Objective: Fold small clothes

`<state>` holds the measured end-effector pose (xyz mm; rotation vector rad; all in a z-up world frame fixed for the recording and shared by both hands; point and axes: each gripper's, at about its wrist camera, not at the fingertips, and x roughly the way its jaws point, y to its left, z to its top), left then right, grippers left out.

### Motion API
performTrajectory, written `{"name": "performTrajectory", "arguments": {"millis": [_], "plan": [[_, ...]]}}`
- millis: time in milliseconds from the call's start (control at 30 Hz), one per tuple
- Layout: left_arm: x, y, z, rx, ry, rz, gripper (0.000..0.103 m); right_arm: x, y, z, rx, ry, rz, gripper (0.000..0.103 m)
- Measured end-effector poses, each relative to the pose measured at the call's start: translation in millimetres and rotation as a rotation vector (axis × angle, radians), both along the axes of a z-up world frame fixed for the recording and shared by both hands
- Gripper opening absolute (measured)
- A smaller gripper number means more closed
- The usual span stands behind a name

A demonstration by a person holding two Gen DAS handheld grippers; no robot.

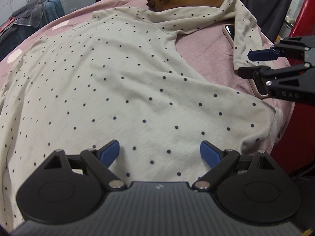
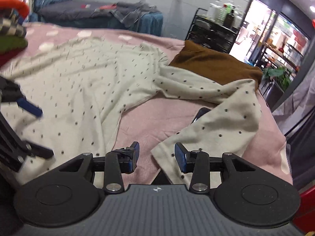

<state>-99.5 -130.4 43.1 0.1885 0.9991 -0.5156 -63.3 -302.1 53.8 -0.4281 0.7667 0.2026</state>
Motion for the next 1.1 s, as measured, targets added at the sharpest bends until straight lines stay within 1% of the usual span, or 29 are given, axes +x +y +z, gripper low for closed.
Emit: {"name": "performTrajectory", "arguments": {"millis": [33, 133, 233, 267, 300, 333, 367, 400, 433, 467, 600, 733, 767, 800, 833, 867, 933, 1000, 1100], "plan": [[0.1, 1.7, -0.7, 0.000, 0.003, 0.009, 0.091, 0.9, 3.4, -3.4, -0.034, -0.006, 0.007, 0.066], [1.3, 4.6, -4.7, -0.002, 0.023, 0.026, 0.091, 0.6, 12.1, -17.9, -0.179, -0.023, 0.028, 0.066], [1.2, 4.8, -7.6, -0.007, 0.026, 0.027, 0.093, -1.6, 17.4, -29.3, -0.318, -0.076, 0.038, 0.066], [1.0, 4.4, -8.1, -0.008, 0.025, 0.026, 0.094, -1.6, 17.2, -30.6, -0.345, -0.091, 0.030, 0.059], [1.0, 3.0, -8.8, -0.010, 0.024, 0.025, 0.094, -1.5, 15.6, -29.0, -0.338, -0.096, 0.027, 0.058], [1.1, 3.2, -9.0, -0.011, 0.024, 0.023, 0.095, -0.5, 12.1, -24.3, -0.301, -0.096, 0.011, 0.049], [1.1, 2.9, -9.7, -0.012, 0.023, 0.024, 0.095, 0.1, 7.7, -17.8, -0.246, -0.096, -0.001, 0.023], [1.4, 2.4, -10.2, -0.013, 0.024, 0.024, 0.095, 1.8, 1.5, -9.3, -0.175, -0.088, -0.020, 0.006], [1.8, 2.4, -10.6, -0.015, 0.025, 0.024, 0.096, 4.3, -6.4, 0.3, -0.109, -0.085, -0.056, 0.003], [2.1, 2.7, -10.8, -0.016, 0.025, 0.024, 0.096, 6.4, -16.2, 10.9, -0.042, -0.089, -0.085, 0.003], [2.3, 4.7, -10.7, -0.026, 0.027, 0.028, 0.097, 17.4, -87.5, 63.9, 0.362, -0.099, -0.230, 0.003], [2.9, 6.2, -11.3, -0.032, 0.030, 0.037, 0.099, 13.7, -172.6, 122.0, 0.714, -0.203, -0.358, 0.003], [3.2, 6.8, -11.3, -0.033, 0.031, 0.038, 0.099, 10.9, -193.0, 136.1, 0.785, -0.238, -0.386, 0.003], [3.2, 7.7, -11.3, -0.035, 0.030, 0.039, 0.099, 7.3, -211.4, 149.8, 0.832, -0.279, -0.421, 0.003], [3.7, 8.1, -11.4, -0.037, 0.030, 0.040, 0.099, 3.8, -230.1, 165.4, 0.857, -0.320, -0.457, 0.003], [4.2, 8.3, -11.5, -0.039, 0.030, 0.041, 0.100, 1.9, -244.6, 178.0, 0.859, -0.344, -0.474, 0.003], [6.0, 8.3, -12.1, -0.039, 0.030, 0.044, 0.100, 5.8, -266.4, 195.6, 0.860, -0.347, -0.480, 0.004], [7.8, 8.0, -12.0, -0.040, 0.030, 0.047, 0.100, 13.1, -275.0, 205.0, 0.854, -0.336, -0.473, 0.004], [9.7, 7.8, -11.3, -0.045, 0.035, 0.053, 0.100, 27.7, -270.0, 206.2, 0.781, -0.325, -0.431, 0.004]]}}
